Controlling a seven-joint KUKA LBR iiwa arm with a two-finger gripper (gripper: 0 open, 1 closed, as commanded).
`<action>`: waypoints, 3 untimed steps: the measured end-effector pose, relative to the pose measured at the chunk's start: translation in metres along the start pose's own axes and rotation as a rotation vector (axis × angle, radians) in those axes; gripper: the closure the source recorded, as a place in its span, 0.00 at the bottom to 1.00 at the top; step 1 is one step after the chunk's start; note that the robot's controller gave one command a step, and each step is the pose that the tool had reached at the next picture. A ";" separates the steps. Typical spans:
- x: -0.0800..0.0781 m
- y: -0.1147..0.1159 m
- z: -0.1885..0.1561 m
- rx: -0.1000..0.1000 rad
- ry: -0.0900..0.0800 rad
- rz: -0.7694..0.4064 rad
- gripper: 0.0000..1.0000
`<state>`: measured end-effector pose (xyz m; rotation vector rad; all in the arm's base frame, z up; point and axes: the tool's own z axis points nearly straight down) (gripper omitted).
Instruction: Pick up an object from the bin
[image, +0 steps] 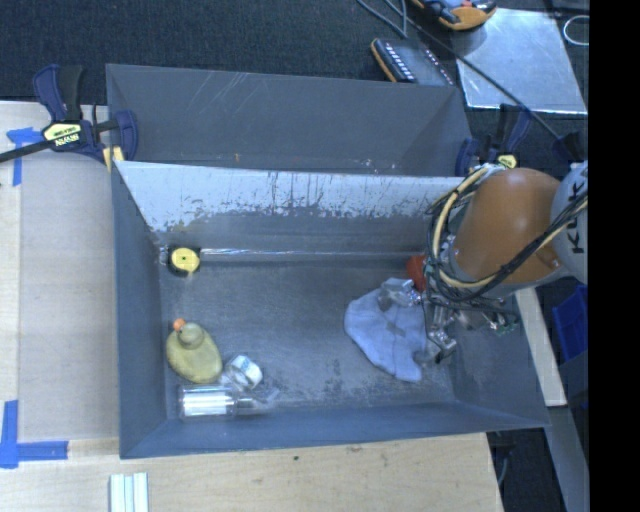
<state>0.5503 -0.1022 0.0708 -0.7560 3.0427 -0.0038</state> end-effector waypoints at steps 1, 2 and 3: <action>0.030 0.038 -0.030 -0.007 0.006 -0.423 0.00; 0.042 0.055 0.000 0.002 -0.003 -0.275 0.00; -0.011 0.016 0.000 -0.006 0.000 -0.877 1.00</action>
Offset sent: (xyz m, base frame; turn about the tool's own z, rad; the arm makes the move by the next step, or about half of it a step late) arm -0.0635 0.0295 -0.0008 -0.2747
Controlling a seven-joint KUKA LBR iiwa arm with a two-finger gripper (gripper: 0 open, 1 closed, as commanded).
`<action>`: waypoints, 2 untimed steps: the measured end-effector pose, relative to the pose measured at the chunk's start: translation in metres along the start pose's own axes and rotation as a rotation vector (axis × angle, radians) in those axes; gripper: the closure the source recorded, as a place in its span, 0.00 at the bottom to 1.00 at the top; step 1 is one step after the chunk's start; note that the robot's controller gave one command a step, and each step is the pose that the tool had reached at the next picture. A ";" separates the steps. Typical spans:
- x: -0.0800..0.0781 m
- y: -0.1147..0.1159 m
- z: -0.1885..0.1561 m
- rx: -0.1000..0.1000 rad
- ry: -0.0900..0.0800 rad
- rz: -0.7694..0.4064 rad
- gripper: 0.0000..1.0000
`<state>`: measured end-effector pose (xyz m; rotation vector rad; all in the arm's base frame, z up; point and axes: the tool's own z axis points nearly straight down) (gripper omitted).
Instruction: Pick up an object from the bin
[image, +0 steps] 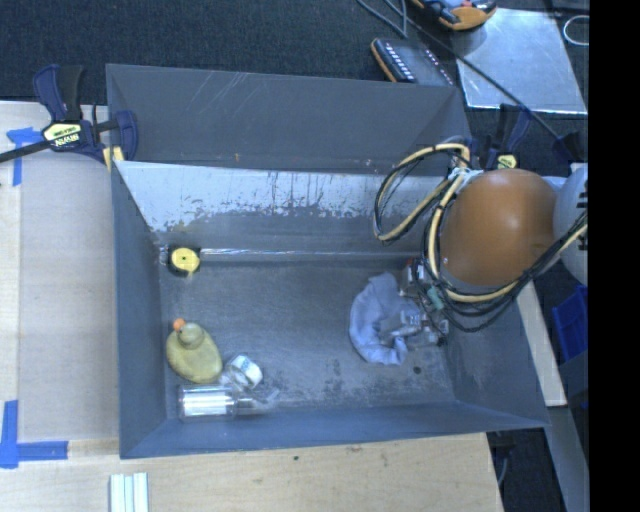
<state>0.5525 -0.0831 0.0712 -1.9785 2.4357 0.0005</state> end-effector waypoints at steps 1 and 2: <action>0.000 0.000 0.000 -0.001 0.000 0.001 1.00; 0.000 0.001 -0.004 -0.003 0.000 0.001 1.00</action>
Offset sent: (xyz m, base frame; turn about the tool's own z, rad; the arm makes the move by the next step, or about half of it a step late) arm 0.0000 0.0001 0.0662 0.0000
